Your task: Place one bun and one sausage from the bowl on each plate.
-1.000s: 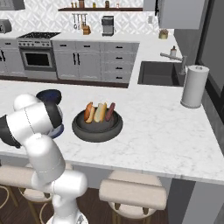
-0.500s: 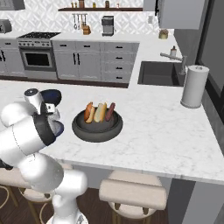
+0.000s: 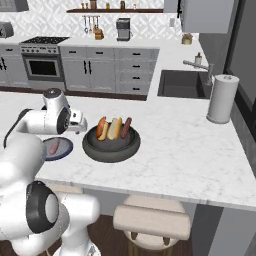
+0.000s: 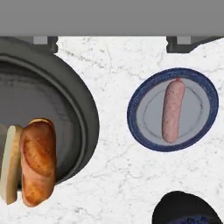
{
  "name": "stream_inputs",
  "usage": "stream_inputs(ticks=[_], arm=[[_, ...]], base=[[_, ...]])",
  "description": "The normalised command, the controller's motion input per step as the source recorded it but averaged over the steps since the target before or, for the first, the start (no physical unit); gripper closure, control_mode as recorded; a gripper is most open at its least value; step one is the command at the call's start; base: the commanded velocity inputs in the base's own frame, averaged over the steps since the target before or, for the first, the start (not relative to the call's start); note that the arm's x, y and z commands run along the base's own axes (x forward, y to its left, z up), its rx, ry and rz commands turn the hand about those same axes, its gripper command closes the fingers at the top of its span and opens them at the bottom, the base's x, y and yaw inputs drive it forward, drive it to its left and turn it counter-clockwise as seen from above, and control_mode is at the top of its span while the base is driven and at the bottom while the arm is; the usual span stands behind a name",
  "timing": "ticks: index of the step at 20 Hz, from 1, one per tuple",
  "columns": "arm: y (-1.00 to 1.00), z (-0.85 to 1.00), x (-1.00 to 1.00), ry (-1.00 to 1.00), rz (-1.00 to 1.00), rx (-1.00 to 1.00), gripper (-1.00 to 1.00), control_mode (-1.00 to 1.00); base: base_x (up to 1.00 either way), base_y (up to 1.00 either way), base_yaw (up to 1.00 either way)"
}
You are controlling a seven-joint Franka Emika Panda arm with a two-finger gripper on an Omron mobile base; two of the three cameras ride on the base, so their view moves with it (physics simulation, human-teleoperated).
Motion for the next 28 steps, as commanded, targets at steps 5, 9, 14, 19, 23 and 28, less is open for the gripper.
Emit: stream_inputs(ticks=[5,9,14,19,23,28], arm=[[-1.00,0.52,0.26,0.05,-0.27,-0.03,-1.00,-1.00],[-1.00,0.05,0.36,0.03,-0.24,-0.09,-1.00,-1.00],[-1.00,-0.18,0.47,0.00,-0.14,-0.01,-1.00,-1.00],[-0.56,-0.27,0.65,-0.06,-0.02,0.06,-1.00,-1.00],[0.00,-0.40,0.59,-0.06,-0.01,0.00,-1.00,-1.00],[-0.01,-0.54,0.30,0.00,0.00,0.00,-1.00,-1.00]], base=[[0.00,0.00,0.00],[0.00,0.00,0.00],[0.00,0.00,0.00],[0.00,0.00,0.00],[0.00,0.00,0.00],[0.00,0.00,0.00]])
